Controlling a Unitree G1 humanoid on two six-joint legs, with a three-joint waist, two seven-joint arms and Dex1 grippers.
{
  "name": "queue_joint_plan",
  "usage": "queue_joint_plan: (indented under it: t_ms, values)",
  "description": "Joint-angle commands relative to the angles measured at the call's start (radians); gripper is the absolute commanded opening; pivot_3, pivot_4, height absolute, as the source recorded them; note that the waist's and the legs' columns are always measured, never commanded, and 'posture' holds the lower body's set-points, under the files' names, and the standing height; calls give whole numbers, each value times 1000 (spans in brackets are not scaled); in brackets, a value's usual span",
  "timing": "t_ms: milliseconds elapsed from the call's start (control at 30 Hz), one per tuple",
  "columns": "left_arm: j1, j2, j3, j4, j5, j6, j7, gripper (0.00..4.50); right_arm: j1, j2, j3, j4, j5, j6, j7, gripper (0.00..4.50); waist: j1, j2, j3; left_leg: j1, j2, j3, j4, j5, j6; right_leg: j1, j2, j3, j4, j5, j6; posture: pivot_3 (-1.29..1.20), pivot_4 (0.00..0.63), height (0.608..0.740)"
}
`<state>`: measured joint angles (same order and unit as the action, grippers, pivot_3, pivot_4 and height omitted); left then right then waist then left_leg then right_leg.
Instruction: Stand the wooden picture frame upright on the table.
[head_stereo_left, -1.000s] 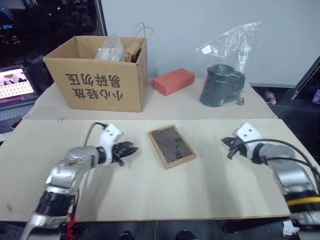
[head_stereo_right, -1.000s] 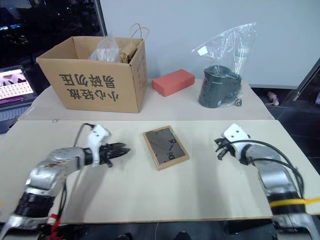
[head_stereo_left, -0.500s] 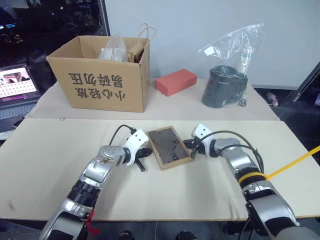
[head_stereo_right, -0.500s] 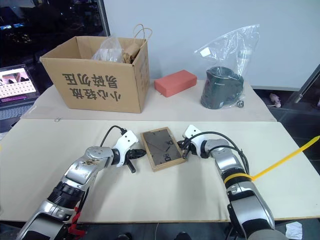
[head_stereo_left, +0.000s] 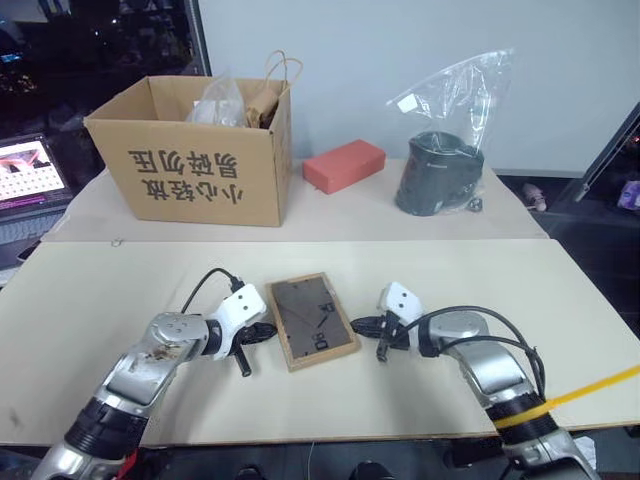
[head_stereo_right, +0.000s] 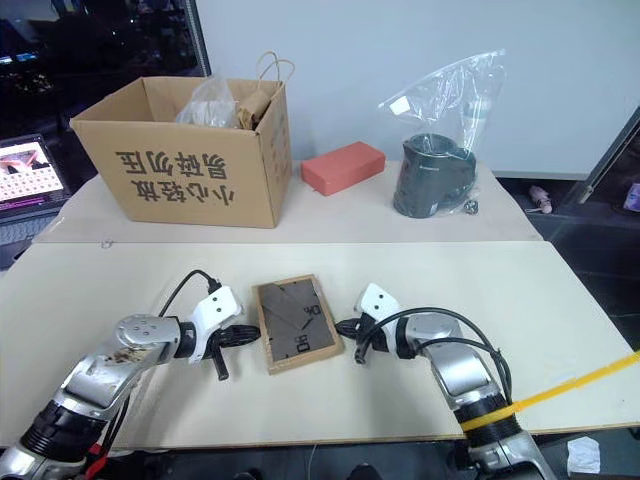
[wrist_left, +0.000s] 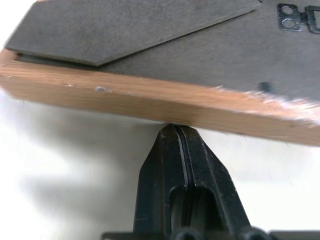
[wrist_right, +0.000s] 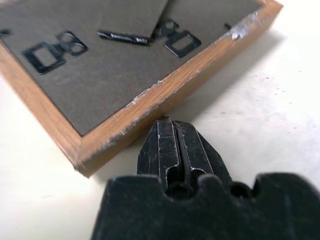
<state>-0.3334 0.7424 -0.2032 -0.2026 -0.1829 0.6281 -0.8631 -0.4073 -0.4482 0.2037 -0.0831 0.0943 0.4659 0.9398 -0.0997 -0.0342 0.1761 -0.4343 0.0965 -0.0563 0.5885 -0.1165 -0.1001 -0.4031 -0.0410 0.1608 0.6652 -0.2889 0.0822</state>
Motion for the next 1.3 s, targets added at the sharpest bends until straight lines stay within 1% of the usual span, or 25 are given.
queue_joint_plan:
  t_ms: [33,133,200,300,400,500,533,567,600,633,700,733,767,800,867,933,1033,1100,1133,1233,1300]
  values:
    - [10,24,13,147,68,4,50,30,9,22,-29,-196,110,172,-26,0,-3,0,-1,1,0,0,0,0,0,1,0,0,0,0,0,0,150,740]
    - [-16,28,33,201,80,-13,80,30,18,6,-22,-249,129,233,-43,0,-3,0,-1,5,0,0,0,0,0,3,0,0,1,-1,0,0,150,740]
    - [-28,30,59,216,52,-3,74,30,27,-1,-13,-257,134,256,-54,0,-3,0,-2,5,0,0,0,0,0,4,0,0,1,-1,0,0,150,740]
    - [-4,42,76,190,17,17,38,30,27,-32,-5,-214,108,235,-70,0,-2,0,-3,5,0,0,0,0,0,4,0,0,0,-1,0,0,150,740]
    - [62,62,106,136,-28,67,10,30,3,-85,-32,-139,91,192,-72,0,-4,0,-3,4,0,1,-1,-1,0,3,0,0,0,-2,0,0,150,740]
    - [86,-2,260,64,-206,266,36,30,-24,-121,-81,-91,120,167,-59,0,-7,0,-3,4,0,1,-2,-2,1,2,0,1,0,-2,-1,0,150,740]
    - [86,-46,341,25,-273,321,72,30,-30,-135,-98,-78,131,151,-44,0,-6,0,-3,4,0,1,-2,-2,2,2,0,1,0,-3,-1,0,150,740]
    - [83,-74,396,-9,-294,376,125,30,-33,-148,-111,-66,142,137,-28,0,-4,0,-3,3,0,1,-2,-2,2,1,0,1,0,-3,0,0,150,740]
    - [67,-100,451,-30,-315,477,177,30,-35,-158,-122,-56,152,124,-14,0,-1,0,-2,2,0,1,-2,-2,2,1,0,1,0,-3,0,0,150,740]
    - [52,-119,512,-44,-372,593,189,30,-37,-172,-128,-44,157,99,6,0,3,-2,-2,1,0,0,-1,-2,2,1,0,1,0,-3,0,0,150,740]
    - [44,-101,569,-67,-491,773,139,30,-42,-187,-128,-30,163,68,38,0,4,-2,-1,-2,0,-1,1,-2,2,0,0,-1,0,-3,0,0,150,740]
    - [30,-96,597,-64,-547,853,109,265,-44,-191,-124,-25,166,57,52,0,3,-3,-1,-3,0,-2,1,-2,2,0,0,-1,0,-3,0,0,150,740]
    - [-1,-91,623,-7,-631,922,101,535,-48,-192,-115,-18,166,41,66,0,3,-3,-1,-3,0,-2,1,-2,2,-1,0,-2,0,-3,0,0,150,740]
    - [-21,-86,636,28,-686,964,98,709,-52,-190,-102,-12,162,25,75,0,4,-3,-1,-3,0,-2,1,-2,2,-1,0,-2,0,-3,0,0,150,740]
    - [-14,-39,583,27,-739,986,99,1408,-58,-183,-69,-1,147,-1,90,0,3,-3,-1,-3,0,-3,1,-2,2,-1,0,-3,0,-3,0,0,150,740]
    - [-9,-14,537,26,-766,986,133,2131,-60,-177,-39,9,131,-22,98,0,0,-3,-1,-3,0,-4,1,-2,2,0,0,-4,0,-3,0,0,150,740]
    - [-22,-35,489,44,-790,986,199,3312,-58,-151,-2,16,124,-35,101,0,2,-3,-1,-3,0,-4,1,-2,2,-1,0,-4,-1,-3,0,0,150,740]
    - [-13,-62,432,26,-753,986,246,3900,-53,-132,16,13,128,-32,105,0,4,-3,-1,-4,0,-4,1,-2,2,-1,0,-4,-1,-3,0,0,150,740]
    - [-12,-85,419,32,-750,986,268,4389,-51,-126,25,13,126,-38,106,0,5,-2,-1,-4,0,-4,1,-2,2,-1,0,-4,-1,-3,0,0,150,740]
    - [-20,-163,399,36,-763,986,312,4451,-50,-97,34,13,138,-45,107,0,21,3,-5,-4,0,-4,2,-2,2,1,-1,-5,-1,-3,0,0,150,740]
    - [-43,-238,408,53,-778,986,347,4451,-50,-79,44,14,135,-47,105,0,35,3,-5,-3,-1,-4,2,-2,2,2,-2,-5,-2,-3,0,0,150,740]
